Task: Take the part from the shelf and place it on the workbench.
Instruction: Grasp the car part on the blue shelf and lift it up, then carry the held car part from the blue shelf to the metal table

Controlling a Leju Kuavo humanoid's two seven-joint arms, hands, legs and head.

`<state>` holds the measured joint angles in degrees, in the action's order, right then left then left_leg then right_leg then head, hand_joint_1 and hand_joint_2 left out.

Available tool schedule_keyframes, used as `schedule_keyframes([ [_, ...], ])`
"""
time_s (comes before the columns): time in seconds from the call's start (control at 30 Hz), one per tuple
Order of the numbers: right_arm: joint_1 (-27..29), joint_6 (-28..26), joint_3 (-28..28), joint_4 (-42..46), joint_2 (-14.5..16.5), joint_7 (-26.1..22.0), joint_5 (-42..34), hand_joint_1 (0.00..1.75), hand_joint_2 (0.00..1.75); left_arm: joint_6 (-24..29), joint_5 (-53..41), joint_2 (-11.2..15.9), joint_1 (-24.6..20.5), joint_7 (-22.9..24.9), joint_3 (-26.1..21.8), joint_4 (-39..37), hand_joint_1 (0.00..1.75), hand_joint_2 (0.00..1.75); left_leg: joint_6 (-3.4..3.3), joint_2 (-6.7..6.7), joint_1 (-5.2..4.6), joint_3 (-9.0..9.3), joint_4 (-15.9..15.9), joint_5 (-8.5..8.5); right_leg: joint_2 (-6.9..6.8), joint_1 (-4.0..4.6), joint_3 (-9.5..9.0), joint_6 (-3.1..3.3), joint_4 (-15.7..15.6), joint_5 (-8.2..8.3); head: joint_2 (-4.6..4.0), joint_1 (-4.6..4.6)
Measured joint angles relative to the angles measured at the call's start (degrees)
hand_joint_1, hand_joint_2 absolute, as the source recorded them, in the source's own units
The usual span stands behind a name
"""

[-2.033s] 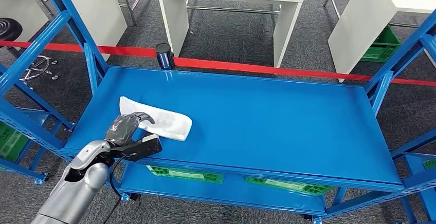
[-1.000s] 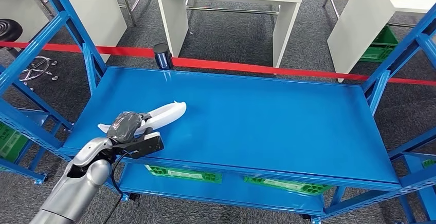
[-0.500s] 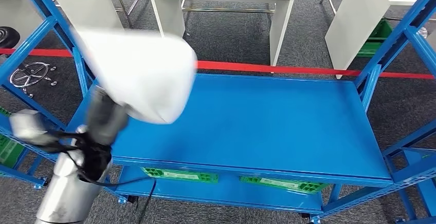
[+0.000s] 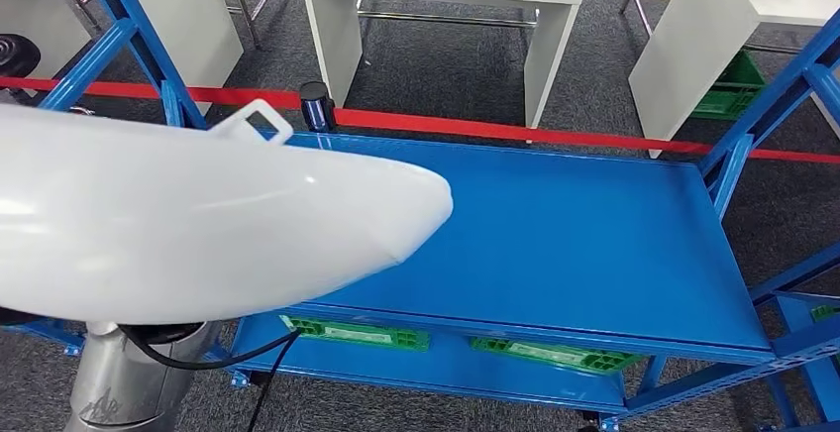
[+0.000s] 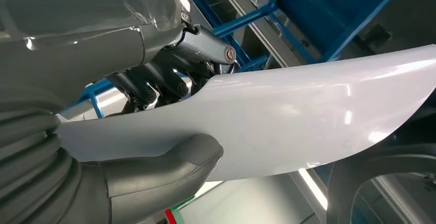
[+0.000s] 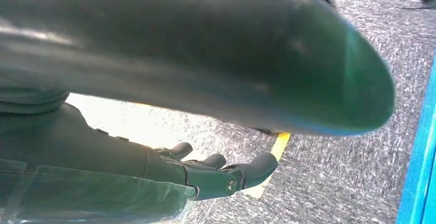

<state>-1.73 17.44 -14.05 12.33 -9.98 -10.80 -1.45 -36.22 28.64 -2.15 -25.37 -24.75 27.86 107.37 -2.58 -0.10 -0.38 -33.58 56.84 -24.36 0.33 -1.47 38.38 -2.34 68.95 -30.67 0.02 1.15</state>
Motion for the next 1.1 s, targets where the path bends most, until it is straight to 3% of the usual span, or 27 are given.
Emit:
schedule_keyframes([
  [0.03, 0.0, -0.1, 0.0, 0.0, 0.0, 0.0, -0.1, 0.0, 0.0, -0.1, 0.0, 0.0, -0.3, 0.1, 0.5, 0.0, 1.75, 1.75, 0.12, -0.01, -0.05, -0.1, 0.3, -0.05, -0.07, -0.01, -2.23, -0.3, -4.5, 1.58, 0.0, -0.03],
  [0.1, 0.0, -0.4, 0.2, -0.1, -0.1, 0.3, -0.6, 0.0, 0.0, -0.4, 0.0, 0.0, -0.8, 0.3, 1.7, 0.1, 1.75, 1.75, 0.5, -0.05, -0.3, -0.47, 0.9, -0.17, -0.08, 0.08, -5.08, 0.02, -10.2, 3.73, 0.0, -0.02],
  [0.23, 0.4, -0.9, 0.8, -0.7, -0.3, 1.3, -1.5, 0.0, 0.0, -0.7, -0.8, 0.3, -0.9, 0.3, 4.0, 0.1, 1.75, 1.75, 1.55, -0.12, -0.32, -1.05, 1.5, -0.32, -0.03, 0.11, -5.09, 1.58, -10.9, 4.82, 0.0, 0.02],
  [0.27, 0.6, -0.9, 1.0, -0.9, -0.5, 1.5, -1.6, 0.0, 0.0, -0.6, -1.1, 0.4, -0.8, 0.2, 4.4, 0.2, 1.75, 1.75, 1.88, -0.13, -0.18, -1.55, 2.6, -1.46, -0.08, -0.01, -4.88, 1.99, -10.9, 5.1, 0.0, 0.1],
  [0.33, 0.7, -0.9, 1.3, -1.1, -0.7, 1.9, -1.9, 0.0, 0.0, -0.5, -1.3, 0.6, -0.8, 0.0, 5.1, 0.2, 1.75, 1.75, 2.6, -0.1, 0.21, -3.74, 8.6, -5.93, -0.16, -0.05, -4.19, 2.65, -11.0, 5.67, 0.0, 0.33],
  [0.4, 0.8, -0.7, 1.6, -1.4, -0.9, 2.8, -2.3, 0.0, 0.0, -0.3, -1.4, 0.9, -0.6, -0.3, 5.5, 0.2, 1.75, 1.75, 3.02, -0.07, 0.53, -6.16, 16.1, -10.1, -0.2, 0.11, -3.34, 2.84, -10.9, 6.27, 0.0, 0.42],
  [0.43, 0.9, -0.6, 1.7, -1.6, -1.0, 3.2, -2.5, 0.0, 0.0, -0.3, -1.4, 1.1, -0.5, -0.4, 5.7, 0.2, 1.75, 1.75, 3.05, -0.06, 0.59, -6.29, 17.8, -10.83, -0.21, 0.18, -2.92, 2.81, -10.9, 6.61, 0.0, 0.44],
  [0.47, 1.0, -0.5, 1.9, -1.8, -1.1, 3.6, -2.7, 0.0, 0.0, -0.3, -1.4, 1.2, -0.5, -0.5, 5.8, 0.2, 1.75, 1.75, 2.96, -0.05, 0.59, -5.25, 17.1, -10.51, -0.22, 0.25, -2.51, 2.74, -10.9, 6.95, 0.0, 0.43],
  [0.57, 1.1, -0.3, 2.4, -2.1, -1.4, 4.0, -2.9, 0.0, 0.0, -0.3, -1.5, 1.4, -0.5, -0.5, 6.2, 0.5, 1.75, 1.75, 1.91, -0.01, 0.31, 2.76, 5.4, -6.98, -0.17, 0.5, -1.63, 2.43, -11.0, 8.13, 0.0, 0.39],
  [0.63, 1.1, -0.5, 2.6, -2.3, -1.5, 4.9, -3.0, 0.0, 0.0, -0.3, -1.5, 1.5, -0.7, -0.5, 6.5, 0.8, 1.75, 1.75, 1.16, 0.02, -0.22, 5.52, 0.8, -5.82, -0.19, 0.44, -1.4, 1.83, -11.1, 8.88, 0.0, 0.39],
  [0.7, 1.2, -1.4, 2.8, -2.6, -1.9, 7.1, -3.1, 0.0, 0.0, -0.1, -1.6, 1.5, -0.7, -0.2, 6.6, 0.9, 1.75, 1.75, 0.57, 0.04, -0.67, 5.08, 0.2, -4.93, -0.26, 0.26, -1.36, 0.97, -11.6, 9.76, 0.0, 0.44],
  [0.77, 1.3, -2.4, 2.9, -3.1, -2.6, 9.8, -3.0, 0.0, 0.0, 0.2, -1.7, 1.5, -0.8, 0.1, 6.8, 1.0, 1.75, 1.75, -0.19, 0.19, -0.59, 4.47, -0.8, -3.28, -0.3, 0.14, -0.81, 0.81, -11.1, 9.12, 0.0, 0.4],
  [0.8, 1.4, -2.7, 2.9, -3.4, -3.3, 11.0, -2.9, 0.0, 0.0, 0.5, -1.8, 1.5, -0.9, 0.1, 6.9, 1.0, 1.75, 1.75, -0.54, 0.24, -0.46, 4.02, -1.3, -2.32, -0.3, 0.15, -0.07, 1.11, -9.5, 7.46, 0.0, 0.31],
  [0.87, 1.4, -2.8, 2.7, -4.4, -5.0, 13.0, -2.2, 0.0, 0.0, 1.1, -2.0, 1.5, -0.9, 0.2, 7.3, 0.9, 1.75, 1.75, -0.96, 0.24, -0.41, 2.48, -1.6, -0.69, -0.31, 0.11, 2.21, 1.81, -2.8, 2.26, 0.0, 0.15],
  [0.93, 1.3, -2.3, 2.2, -5.9, -6.7, 13.9, -1.4, 0.0, 0.0, 1.8, -2.3, 1.6, -0.9, 0.1, 7.7, 0.8, 1.75, 1.75, -0.92, 0.26, -0.48, 0.61, -1.4, 0.7, -0.31, 0.07, 3.6, 1.41, 4.1, -0.88, 0.0, 0.05],
  [0.97, 1.3, -2.0, 1.8, -6.6, -7.4, 14.0, -1.1, 0.0, 0.0, 2.0, -2.3, 1.7, -0.9, 0.1, 7.8, 0.8, 1.75, 1.75, -0.84, 0.29, -0.47, -0.32, -1.4, 1.33, -0.32, 0.03, 3.02, 0.8, 5.3, -0.88, 0.0, 0.04],
  [1.0, 1.3, -1.7, 1.4, -7.3, -8.1, 14.0, -1.0, 0.0, 0.0, 2.1, -2.4, 1.7, -0.9, 0.1, 7.9, 0.7, 1.75, 1.75, -0.69, 0.31, -0.42, -1.2, -1.3, 1.92, -0.33, -0.05, 1.31, 0.1, 4.1, -0.04, 0.0, 0.02],
  [1.07, 1.1, -1.1, 0.5, -8.3, -9.2, 14.3, -0.7, 0.0, 0.0, 2.3, -2.4, 1.8, -0.9, 0.1, 8.0, 0.6, 1.75, 1.75, -0.2, 0.34, -0.36, -2.89, -0.6, 2.86, -0.34, -0.26, -4.92, -0.87, -3.6, 1.35, 0.0, -0.03],
  [1.1, 1.0, -0.7, 0.0, -8.7, -9.6, 14.5, -0.6, 0.0, 0.0, 2.4, -2.4, 1.8, -0.9, 0.1, 8.0, 0.6, 1.75, 1.75, 0.1, 0.37, -0.4, -3.58, -0.1, 3.22, -0.22, -0.22, -7.73, -0.78, -7.6, 1.31, 0.0, -0.03],
])
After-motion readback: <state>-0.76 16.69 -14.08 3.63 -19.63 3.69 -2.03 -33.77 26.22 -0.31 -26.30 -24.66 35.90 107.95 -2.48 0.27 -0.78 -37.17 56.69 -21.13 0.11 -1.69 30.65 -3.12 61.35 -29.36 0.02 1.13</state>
